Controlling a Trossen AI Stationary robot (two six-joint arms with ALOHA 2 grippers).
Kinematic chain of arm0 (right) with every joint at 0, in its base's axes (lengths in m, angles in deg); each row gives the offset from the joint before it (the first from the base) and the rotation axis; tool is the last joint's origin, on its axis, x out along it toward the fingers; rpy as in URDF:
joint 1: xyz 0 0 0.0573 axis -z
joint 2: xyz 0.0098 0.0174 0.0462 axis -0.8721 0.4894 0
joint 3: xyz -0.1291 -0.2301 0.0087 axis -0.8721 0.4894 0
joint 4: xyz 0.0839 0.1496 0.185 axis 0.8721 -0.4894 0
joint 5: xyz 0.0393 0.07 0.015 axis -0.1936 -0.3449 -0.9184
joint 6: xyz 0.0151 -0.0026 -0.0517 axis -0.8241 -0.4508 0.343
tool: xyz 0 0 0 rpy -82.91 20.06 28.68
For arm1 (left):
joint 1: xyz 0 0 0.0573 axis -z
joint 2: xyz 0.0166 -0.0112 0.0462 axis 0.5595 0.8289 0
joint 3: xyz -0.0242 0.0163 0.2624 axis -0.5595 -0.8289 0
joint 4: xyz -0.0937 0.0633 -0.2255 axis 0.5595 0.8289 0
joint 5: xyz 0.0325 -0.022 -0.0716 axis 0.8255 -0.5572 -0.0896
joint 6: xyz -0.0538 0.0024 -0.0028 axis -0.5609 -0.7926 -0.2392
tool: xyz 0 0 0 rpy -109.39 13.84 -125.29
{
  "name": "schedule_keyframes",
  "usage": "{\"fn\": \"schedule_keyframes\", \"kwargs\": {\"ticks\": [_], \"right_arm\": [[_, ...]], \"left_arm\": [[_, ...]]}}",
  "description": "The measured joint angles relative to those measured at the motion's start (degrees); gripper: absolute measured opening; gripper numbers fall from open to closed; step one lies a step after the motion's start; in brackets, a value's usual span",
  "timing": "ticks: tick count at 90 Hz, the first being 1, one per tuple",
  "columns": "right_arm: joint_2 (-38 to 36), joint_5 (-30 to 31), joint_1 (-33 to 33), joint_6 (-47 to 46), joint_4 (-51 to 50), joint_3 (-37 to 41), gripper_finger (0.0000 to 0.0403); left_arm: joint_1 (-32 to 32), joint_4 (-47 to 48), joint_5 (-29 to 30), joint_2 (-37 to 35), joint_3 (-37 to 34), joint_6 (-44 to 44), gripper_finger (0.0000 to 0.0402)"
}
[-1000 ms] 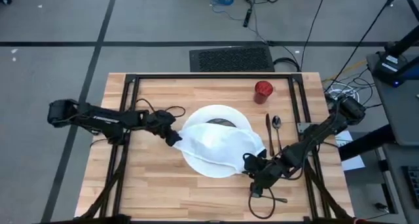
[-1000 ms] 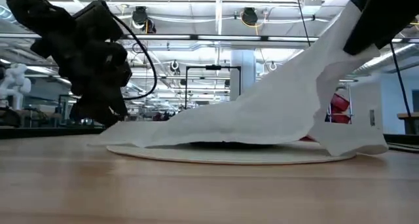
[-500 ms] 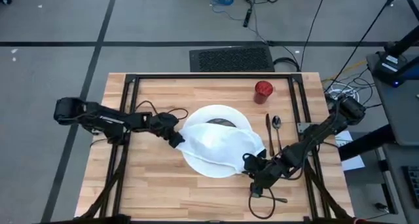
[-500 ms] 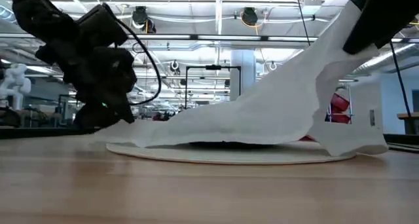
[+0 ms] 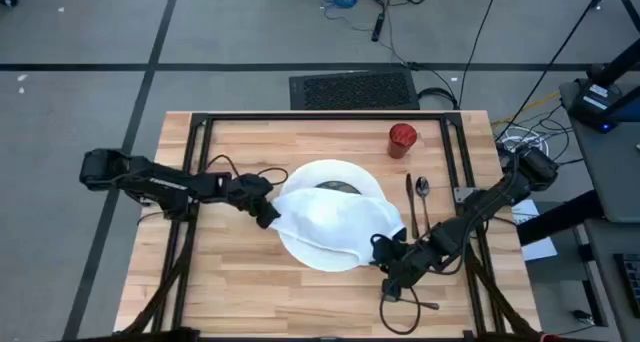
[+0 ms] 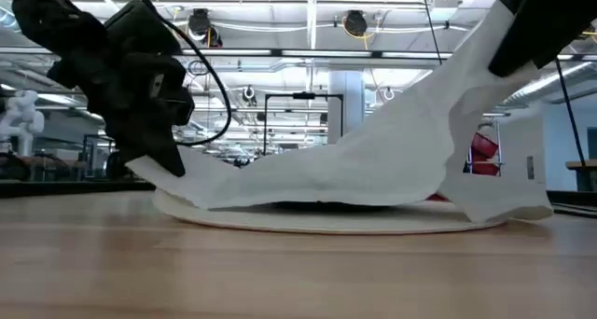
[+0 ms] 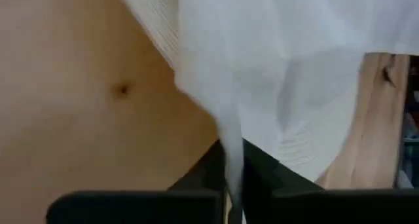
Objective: Set table place
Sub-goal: Fold the white table napkin
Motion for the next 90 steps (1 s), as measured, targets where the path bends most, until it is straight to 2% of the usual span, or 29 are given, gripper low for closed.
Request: {"fn": "schedule_keyframes", "kwargs": {"ticks": [11, 40, 81, 90], "right_arm": [[0.0, 0.0, 0.0, 0.0, 0.01, 0.0, 0.0], [0.0, -0.02, 0.0, 0.0, 0.05, 0.0, 0.0], [-0.01, -0.02, 0.01, -0.09, 0.09, -0.01, 0.0], [0.0, -0.02, 0.02, -0.07, 0.09, 0.0, 0.0]], "left_arm": [[0.0, 0.46, -1.78, -1.73, 0.0, 1.08, 0.0018], [0.33, 5.31, -1.13, -2.57, 0.0, 1.06, 0.0018], [1.53, 5.26, 1.13, -2.57, 0.0, 0.16, 0.0019], [1.46, 4.85, -0.65, -2.57, 0.0, -0.35, 0.0018]]}}
